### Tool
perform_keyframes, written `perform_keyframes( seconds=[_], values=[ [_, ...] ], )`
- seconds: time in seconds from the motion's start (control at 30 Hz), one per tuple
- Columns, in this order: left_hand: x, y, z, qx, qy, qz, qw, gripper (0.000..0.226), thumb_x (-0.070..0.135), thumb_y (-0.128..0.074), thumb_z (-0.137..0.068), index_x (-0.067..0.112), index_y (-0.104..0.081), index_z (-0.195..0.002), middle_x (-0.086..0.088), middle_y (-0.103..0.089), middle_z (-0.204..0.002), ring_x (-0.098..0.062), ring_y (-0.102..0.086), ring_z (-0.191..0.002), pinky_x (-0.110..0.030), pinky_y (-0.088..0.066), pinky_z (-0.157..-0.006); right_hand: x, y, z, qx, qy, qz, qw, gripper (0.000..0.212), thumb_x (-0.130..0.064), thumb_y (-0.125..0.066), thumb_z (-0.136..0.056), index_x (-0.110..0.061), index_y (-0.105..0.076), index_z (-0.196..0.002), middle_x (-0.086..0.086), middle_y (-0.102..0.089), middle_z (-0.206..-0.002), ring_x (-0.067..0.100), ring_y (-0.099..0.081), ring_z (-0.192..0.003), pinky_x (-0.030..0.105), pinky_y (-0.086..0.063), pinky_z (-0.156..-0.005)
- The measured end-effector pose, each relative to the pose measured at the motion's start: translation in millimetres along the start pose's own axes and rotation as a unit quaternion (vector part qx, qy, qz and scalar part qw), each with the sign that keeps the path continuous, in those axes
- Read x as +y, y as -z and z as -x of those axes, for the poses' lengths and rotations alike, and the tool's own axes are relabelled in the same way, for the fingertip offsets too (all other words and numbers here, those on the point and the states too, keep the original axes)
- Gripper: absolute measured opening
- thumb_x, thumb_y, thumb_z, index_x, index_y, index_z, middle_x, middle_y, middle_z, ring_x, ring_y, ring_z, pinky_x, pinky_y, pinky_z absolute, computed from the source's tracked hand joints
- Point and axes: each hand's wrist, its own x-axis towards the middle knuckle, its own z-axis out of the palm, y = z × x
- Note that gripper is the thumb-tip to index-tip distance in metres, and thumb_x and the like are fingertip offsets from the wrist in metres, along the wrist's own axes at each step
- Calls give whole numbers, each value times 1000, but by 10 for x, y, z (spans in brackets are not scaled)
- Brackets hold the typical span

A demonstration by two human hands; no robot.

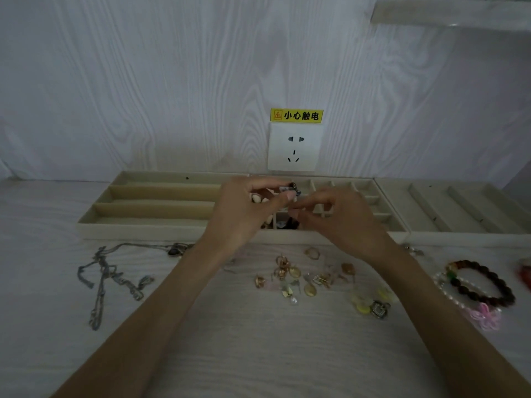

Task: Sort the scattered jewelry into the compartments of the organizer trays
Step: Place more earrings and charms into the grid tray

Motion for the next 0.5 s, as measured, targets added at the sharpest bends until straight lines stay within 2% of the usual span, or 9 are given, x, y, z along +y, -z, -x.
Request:
perform_keyframes(
  seconds=[0.1,0.17,0.2,0.3,0.37,0.43,0.5],
  values=[
    [-57,28,-4,21,7,-15,1000,17,24,-76,-76,29,-72,-92,17,-71,-85,-3,-66,-79,-16,-52,-75,30,-41,7,10,-11,16,1000,16,-40,-73,-74,-32,-75,-88,-17,-65,-74,-5,-56,-69,11,-38,-65],
    [-72,48,-2,12,8,-42,999,16,27,-75,-77,35,-71,-90,18,-70,-82,-3,-65,-76,-22,-54,-73,46,-72,12,3,-2,64,998,18,-45,-70,-74,-35,-75,-88,-15,-62,-73,1,-55,-70,26,-41,-73],
    [-78,58,1,4,8,-67,998,15,29,-74,-78,39,-69,-88,18,-70,-82,-3,-65,-75,-27,-56,-73,42,-82,16,-4,2,84,996,17,-45,-69,-76,-36,-74,-90,-15,-58,-69,2,-52,-68,28,-39,-70],
    [-89,73,10,-15,7,-153,988,11,37,-70,-80,43,-69,-90,17,-70,-88,-2,-62,-78,-36,-54,-74,24,-65,18,-35,12,103,994,19,-45,-64,-82,-35,-73,-95,-14,-54,-65,2,-50,-63,25,-34,-63],
    [-101,76,11,-20,-1,-184,983,15,38,-69,-81,35,-72,-96,14,-70,-92,-2,-60,-80,-36,-53,-74,7,-11,23,-75,10,101,992,22,-44,-61,-84,-35,-72,-101,-13,-57,-70,2,-52,-66,22,-37,-63],
    [-101,83,6,-25,-1,-200,979,18,38,-68,-82,33,-72,-98,12,-70,-93,-4,-59,-80,-33,-52,-73,11,63,30,-110,6,90,990,22,-38,-61,-86,-34,-69,-106,-17,-57,-78,-4,-54,-73,10,-39,-65],
    [-100,92,2,-41,0,-216,976,19,38,-66,-84,34,-72,-101,14,-69,-94,-3,-57,-78,-28,-49,-69,20,122,40,-116,0,81,990,21,-33,-62,-87,-32,-69,-107,-23,-56,-83,-11,-53,-77,4,-40,-69]
  ],
)
